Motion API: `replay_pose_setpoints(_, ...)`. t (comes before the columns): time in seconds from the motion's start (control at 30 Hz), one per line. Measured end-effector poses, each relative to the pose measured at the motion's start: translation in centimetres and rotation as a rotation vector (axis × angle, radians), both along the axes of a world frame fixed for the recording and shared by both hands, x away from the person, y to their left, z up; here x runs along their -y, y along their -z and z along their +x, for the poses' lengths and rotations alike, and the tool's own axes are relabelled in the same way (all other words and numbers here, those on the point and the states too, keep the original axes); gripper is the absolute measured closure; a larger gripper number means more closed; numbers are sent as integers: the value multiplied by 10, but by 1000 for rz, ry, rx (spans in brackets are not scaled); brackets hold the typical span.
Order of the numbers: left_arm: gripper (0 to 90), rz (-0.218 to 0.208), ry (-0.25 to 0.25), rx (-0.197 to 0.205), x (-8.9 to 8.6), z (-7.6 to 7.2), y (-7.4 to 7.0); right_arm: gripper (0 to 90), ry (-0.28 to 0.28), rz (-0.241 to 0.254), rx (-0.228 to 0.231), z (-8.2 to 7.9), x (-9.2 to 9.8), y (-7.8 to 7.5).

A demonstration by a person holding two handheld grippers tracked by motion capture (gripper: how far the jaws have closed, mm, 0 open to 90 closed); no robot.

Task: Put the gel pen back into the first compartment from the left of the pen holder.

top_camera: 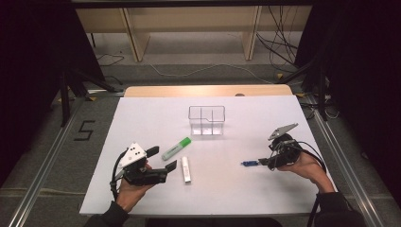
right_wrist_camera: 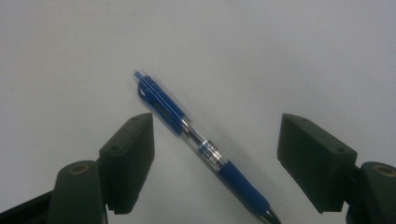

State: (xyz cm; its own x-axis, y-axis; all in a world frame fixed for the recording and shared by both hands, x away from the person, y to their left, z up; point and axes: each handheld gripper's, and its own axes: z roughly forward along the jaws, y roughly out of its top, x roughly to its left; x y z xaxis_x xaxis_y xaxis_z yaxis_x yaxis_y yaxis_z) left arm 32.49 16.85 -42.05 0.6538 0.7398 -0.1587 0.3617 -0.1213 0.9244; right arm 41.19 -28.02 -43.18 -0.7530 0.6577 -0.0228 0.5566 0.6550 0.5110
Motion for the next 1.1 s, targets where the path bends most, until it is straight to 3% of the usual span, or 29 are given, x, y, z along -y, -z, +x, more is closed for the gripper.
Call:
replay_pose_setpoints(0.4, 142, 4, 2, 2, -1, -2, 1, 316, -35, -91, -29, 5, -2, 7)
replay_pose_setpoints(1.1, 142, 6, -3, -1, -3, -1, 1, 553, -119, -205, -92, 9, -10, 19)
